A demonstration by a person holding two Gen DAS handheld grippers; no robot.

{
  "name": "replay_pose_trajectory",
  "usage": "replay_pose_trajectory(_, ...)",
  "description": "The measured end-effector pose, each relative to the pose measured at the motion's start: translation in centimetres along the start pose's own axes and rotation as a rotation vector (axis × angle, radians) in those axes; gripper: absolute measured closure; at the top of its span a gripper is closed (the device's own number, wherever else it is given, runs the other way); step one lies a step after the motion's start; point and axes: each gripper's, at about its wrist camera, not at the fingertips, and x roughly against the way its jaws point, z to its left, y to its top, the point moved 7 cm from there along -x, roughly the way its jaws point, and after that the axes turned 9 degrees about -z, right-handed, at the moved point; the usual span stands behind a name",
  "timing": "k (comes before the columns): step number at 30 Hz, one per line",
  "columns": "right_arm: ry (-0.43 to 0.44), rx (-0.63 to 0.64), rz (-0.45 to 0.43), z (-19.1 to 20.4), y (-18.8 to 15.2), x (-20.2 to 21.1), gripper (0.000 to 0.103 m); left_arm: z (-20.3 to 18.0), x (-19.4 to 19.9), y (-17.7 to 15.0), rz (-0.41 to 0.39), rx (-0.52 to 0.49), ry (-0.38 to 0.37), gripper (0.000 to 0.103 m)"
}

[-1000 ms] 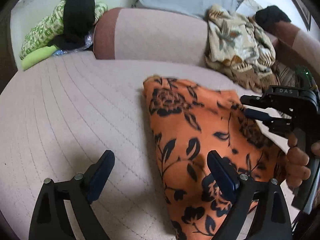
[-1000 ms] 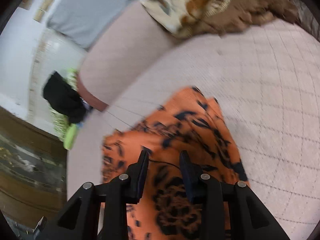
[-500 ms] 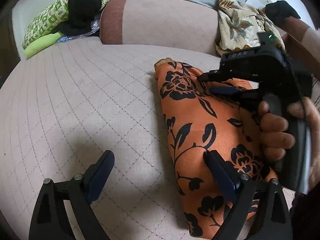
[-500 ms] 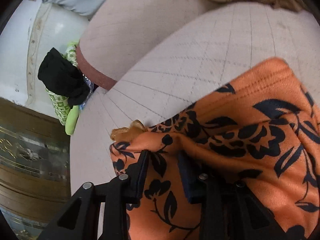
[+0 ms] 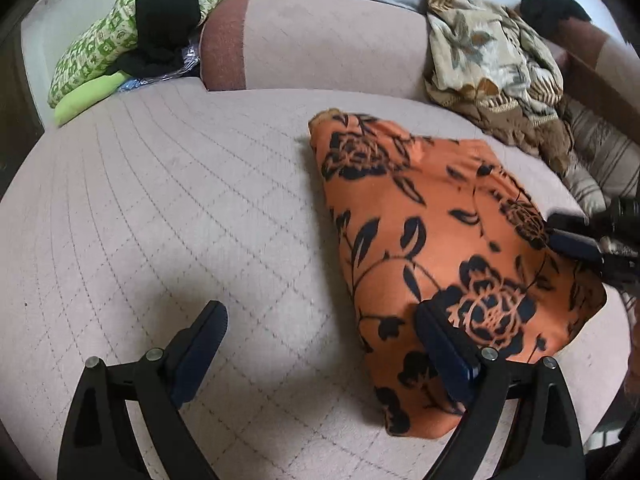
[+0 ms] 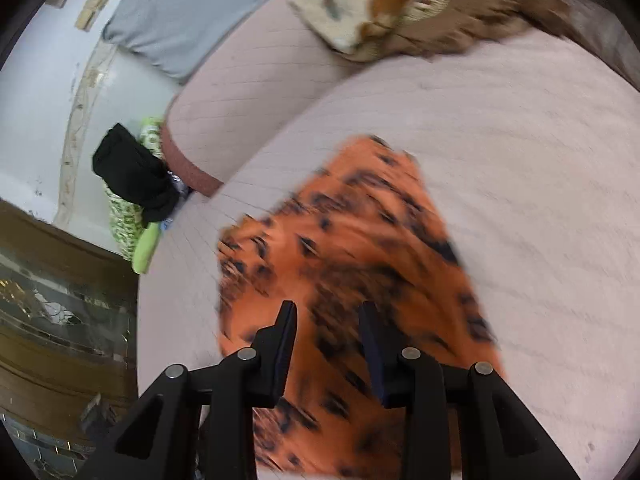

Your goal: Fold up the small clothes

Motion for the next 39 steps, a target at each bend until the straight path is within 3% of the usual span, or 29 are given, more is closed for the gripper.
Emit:
replay_pose_trajectory(4,-0.075,-0.004,0.042,-3.5,-2.0,-0.2,0.068,-0.5,0.4,0.0,-0.014,-0.025,0.009,0.007)
replay_pose_trajectory(8,-0.04,0.034,0.011,-2.5,-1.1,1.1,0.068,-0.9,1.4,1.0,-0.083,-0.068,0.032,0.007)
replay_pose_trajectory(16,0.021,0.063,-0.072,-0.7,0.7,2.0,0.066,-0.7,2.2,3.0,-0.156,-0.058,0.05,0.007)
replay_pose_trajectory(17,0.028,0.061,-0.084,-0.7,1.0,2.3,0.055,-0.6,2.2,3.1,-0.158,-0.058,0.054,0.007)
replay_pose_trajectory(18,0.027,0.056,-0.095,-0.4,1.2,2.1,0.033,-0.6,2.2,3.1,-0.161,-0.057,0.056,0.007)
replay_pose_trajectory(19,0.029,0.05,-0.111,-0.4,1.4,2.3,0.03,-0.5,2.2,3.2,-0.162,-0.055,0.055,0.007)
replay_pose_trajectory(22,0.045,0.053,-0.153,-0.4,2.1,3.1,0.029,-0.6,2.1,3.2,-0.161,-0.056,0.052,0.007)
replay_pose_trajectory(32,0.022,0.071,-0.127,-1.2,2.2,2.5,0.029,-0.9,1.7,3.7,-0.16,-0.035,0.033,0.007)
replay_pose_trajectory(39,0.034,0.118,-0.161,-0.6,2.3,2.8,0.032,-1.0,1.2,4.0,-0.156,-0.027,0.035,0.007)
